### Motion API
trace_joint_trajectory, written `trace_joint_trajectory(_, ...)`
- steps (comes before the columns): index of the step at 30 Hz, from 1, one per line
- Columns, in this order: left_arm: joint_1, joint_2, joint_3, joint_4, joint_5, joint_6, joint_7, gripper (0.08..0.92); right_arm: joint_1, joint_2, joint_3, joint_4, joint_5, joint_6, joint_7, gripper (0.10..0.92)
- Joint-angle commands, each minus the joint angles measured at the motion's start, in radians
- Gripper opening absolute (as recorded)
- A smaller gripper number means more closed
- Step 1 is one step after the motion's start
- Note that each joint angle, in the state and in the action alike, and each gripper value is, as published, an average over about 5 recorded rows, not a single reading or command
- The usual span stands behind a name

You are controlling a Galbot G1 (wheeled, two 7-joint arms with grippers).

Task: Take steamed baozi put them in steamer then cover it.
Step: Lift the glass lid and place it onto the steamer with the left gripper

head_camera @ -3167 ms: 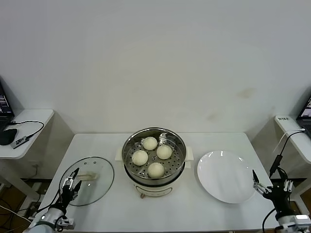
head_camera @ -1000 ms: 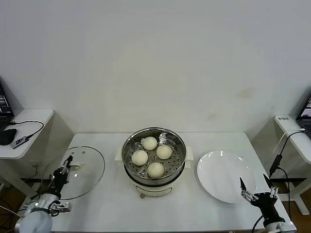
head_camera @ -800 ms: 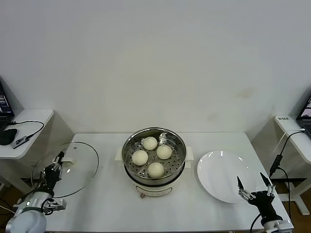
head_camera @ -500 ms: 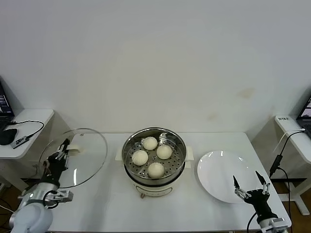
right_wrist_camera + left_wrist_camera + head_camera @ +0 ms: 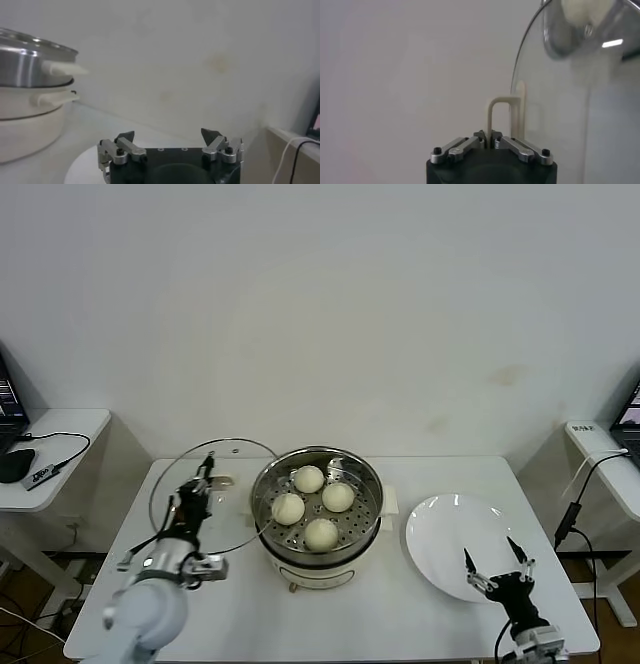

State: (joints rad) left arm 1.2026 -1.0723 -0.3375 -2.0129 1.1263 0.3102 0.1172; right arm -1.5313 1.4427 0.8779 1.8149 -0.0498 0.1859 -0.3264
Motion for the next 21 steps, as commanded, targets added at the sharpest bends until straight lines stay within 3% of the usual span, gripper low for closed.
trace_joint_trajectory(1, -0.225, -0.140, 0.241, 0.032, 0.235, 0.154, 0.196, 0.136, 0.025, 0.008, -0.021, -0.045, -0.060, 0.006, 0.000, 0.823)
trace_joint_trajectory(8, -0.288, -0.209, 0.324, 0.056, 0.252, 0.200, 0.248, 0.136, 0.024, 0.014, -0.023, -0.053, -0.084, 0.009, -0.001, 0.823)
trace_joint_trajectory(21, -0.291, -0.296, 0.408, 0.115, 0.292, 0.207, 0.251, 0.136, 0.013, 0.022, -0.019, -0.049, -0.097, 0.013, 0.000, 0.823)
